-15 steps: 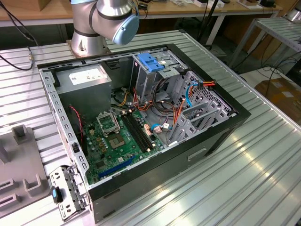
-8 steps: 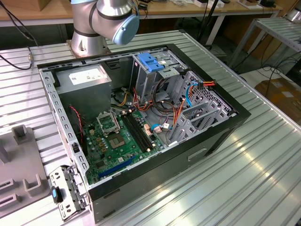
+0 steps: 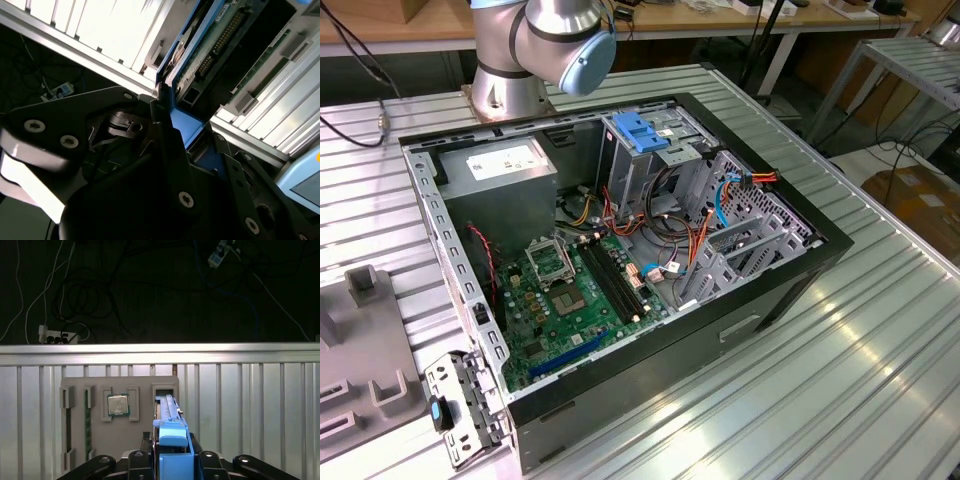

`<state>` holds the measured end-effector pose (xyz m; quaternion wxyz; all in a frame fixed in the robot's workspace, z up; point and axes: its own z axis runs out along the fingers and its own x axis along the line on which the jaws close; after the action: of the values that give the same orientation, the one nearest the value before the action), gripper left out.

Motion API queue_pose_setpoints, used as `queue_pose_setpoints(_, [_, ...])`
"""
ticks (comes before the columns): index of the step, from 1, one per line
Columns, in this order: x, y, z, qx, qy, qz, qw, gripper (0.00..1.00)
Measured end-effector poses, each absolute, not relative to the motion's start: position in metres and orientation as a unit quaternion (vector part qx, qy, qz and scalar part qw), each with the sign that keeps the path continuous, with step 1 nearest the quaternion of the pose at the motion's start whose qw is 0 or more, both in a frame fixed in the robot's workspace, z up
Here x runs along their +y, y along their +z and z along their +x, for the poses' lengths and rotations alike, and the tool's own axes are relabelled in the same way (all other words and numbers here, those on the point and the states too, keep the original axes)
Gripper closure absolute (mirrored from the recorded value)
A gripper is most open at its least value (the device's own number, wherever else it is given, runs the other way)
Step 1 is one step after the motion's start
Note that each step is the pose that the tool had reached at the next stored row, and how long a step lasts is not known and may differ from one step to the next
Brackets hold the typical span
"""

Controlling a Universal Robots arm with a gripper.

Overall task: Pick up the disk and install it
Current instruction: 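Pick up the disk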

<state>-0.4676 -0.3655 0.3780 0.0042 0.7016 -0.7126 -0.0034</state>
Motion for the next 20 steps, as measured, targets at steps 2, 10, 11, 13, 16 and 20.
queue_pose_setpoints(2, [-0.366, 0.380, -0.468, -0.713, -0.003, 0.702, 0.004, 0.63])
queue_pose_setpoints(10, [-0.366, 0.380, -0.468, -0.713, -0.003, 0.702, 0.004, 0.63])
queue_pose_setpoints(11, [-0.366, 0.381, -0.468, -0.713, -0.003, 0.702, 0.004, 0.63])
queue_pose_setpoints(13, [-0.366, 0.383, -0.468, -0.713, -0.003, 0.702, 0.004, 0.63])
queue_pose_setpoints(16, [-0.366, 0.386, -0.468, -0.713, -0.003, 0.702, 0.004, 0.63])
queue_pose_setpoints(20, [-0.366, 0.392, -0.468, -0.713, -0.003, 0.702, 0.004, 0.63])
